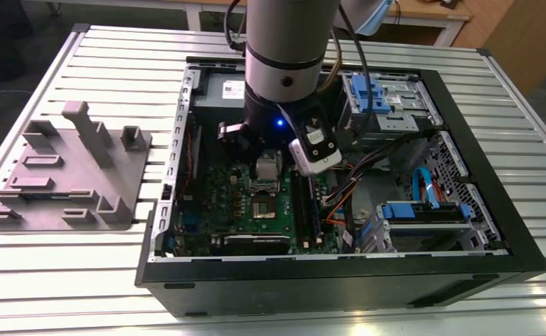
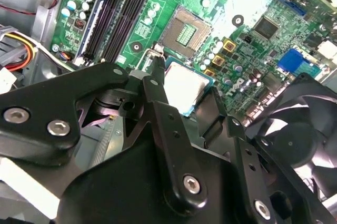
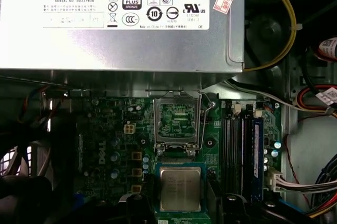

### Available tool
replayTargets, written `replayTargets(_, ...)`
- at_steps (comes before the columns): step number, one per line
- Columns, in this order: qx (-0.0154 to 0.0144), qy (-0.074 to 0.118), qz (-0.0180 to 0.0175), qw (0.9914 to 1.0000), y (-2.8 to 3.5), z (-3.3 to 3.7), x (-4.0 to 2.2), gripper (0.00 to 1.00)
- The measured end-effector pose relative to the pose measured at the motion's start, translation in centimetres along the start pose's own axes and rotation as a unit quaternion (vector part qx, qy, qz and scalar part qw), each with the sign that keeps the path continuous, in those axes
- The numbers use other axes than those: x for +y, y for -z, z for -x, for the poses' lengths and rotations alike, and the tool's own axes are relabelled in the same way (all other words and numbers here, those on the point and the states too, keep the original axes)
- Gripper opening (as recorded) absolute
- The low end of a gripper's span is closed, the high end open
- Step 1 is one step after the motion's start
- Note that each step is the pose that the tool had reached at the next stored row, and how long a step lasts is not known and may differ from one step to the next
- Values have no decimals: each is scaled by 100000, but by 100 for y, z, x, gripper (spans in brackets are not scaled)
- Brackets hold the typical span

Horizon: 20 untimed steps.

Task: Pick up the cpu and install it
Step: 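Place the cpu into insertion slot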

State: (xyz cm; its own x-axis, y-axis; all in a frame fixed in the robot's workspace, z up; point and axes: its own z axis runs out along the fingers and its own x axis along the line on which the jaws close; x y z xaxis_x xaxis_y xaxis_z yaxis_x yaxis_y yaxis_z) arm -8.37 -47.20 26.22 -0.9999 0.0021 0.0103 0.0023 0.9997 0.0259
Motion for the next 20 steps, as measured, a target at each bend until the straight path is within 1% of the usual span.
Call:
replayTargets(13,-2,-1,2,100000,-154,1,1,47)
replayTargets(20,2,-2,-7,100000,-160,1,0,47)
